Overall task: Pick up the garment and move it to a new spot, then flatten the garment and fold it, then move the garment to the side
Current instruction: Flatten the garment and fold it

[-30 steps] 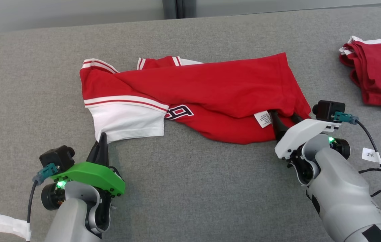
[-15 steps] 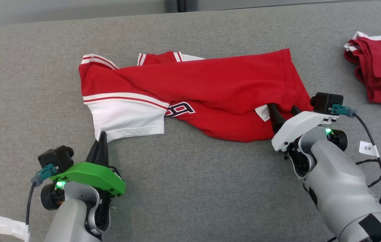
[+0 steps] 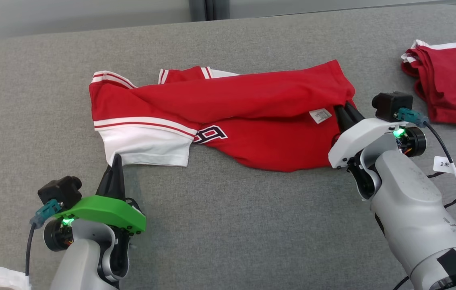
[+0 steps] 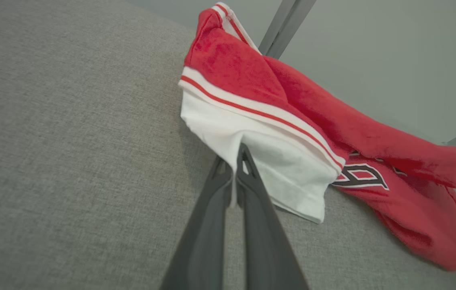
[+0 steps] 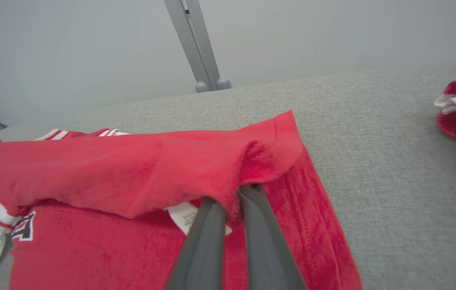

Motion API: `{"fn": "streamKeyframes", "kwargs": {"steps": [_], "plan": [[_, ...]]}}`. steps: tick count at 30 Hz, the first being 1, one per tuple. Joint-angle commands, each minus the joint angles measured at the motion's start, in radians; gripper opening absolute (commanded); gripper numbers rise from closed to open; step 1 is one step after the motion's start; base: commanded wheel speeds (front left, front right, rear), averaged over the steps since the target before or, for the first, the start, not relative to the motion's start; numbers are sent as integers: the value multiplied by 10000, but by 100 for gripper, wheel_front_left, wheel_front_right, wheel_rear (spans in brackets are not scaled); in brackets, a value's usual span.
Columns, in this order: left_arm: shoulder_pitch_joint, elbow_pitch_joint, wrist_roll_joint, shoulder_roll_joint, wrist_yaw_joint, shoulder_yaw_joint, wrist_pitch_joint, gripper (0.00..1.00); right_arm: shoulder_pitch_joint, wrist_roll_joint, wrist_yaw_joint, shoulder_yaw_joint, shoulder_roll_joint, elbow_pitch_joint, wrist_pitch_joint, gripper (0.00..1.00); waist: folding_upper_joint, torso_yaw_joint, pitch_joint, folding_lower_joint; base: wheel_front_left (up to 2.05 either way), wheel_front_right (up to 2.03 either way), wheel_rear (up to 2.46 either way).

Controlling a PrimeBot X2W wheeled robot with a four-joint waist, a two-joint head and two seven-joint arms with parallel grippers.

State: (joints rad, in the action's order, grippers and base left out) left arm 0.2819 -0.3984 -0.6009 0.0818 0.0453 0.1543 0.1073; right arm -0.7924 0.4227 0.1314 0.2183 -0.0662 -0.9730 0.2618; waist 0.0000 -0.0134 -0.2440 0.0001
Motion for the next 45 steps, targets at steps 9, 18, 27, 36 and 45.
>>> {"fn": "streamKeyframes", "kwargs": {"steps": [9,18,27,36,45], "plan": [[281,1446,-344,309,338,-334,577,0,886,-1197,-15,-369,-269,2216,30,0,0,508,867,-1,0,0,0],[264,4590,-174,1222,169,-700,106,0,1732,-1651,-15,-672,-995,5640,-1324,0,0,1156,2123,-1,0,0,0],[496,8346,338,2397,-240,-892,-1389,0,3285,-1595,-15,-1543,-1782,10986,-3859,0,0,1595,2936,-1,0,0,0],[1471,10143,16,2862,-355,-764,-2745,0,4202,-1665,-15,-2536,-1937,14798,-5788,0,0,1684,2984,-1,0,0,0],[2579,8626,-48,2941,-120,-308,-3213,0,3960,-1164,-15,-2258,-1747,14017,-6394,0,0,1522,1950,-1,0,0,0]]}}
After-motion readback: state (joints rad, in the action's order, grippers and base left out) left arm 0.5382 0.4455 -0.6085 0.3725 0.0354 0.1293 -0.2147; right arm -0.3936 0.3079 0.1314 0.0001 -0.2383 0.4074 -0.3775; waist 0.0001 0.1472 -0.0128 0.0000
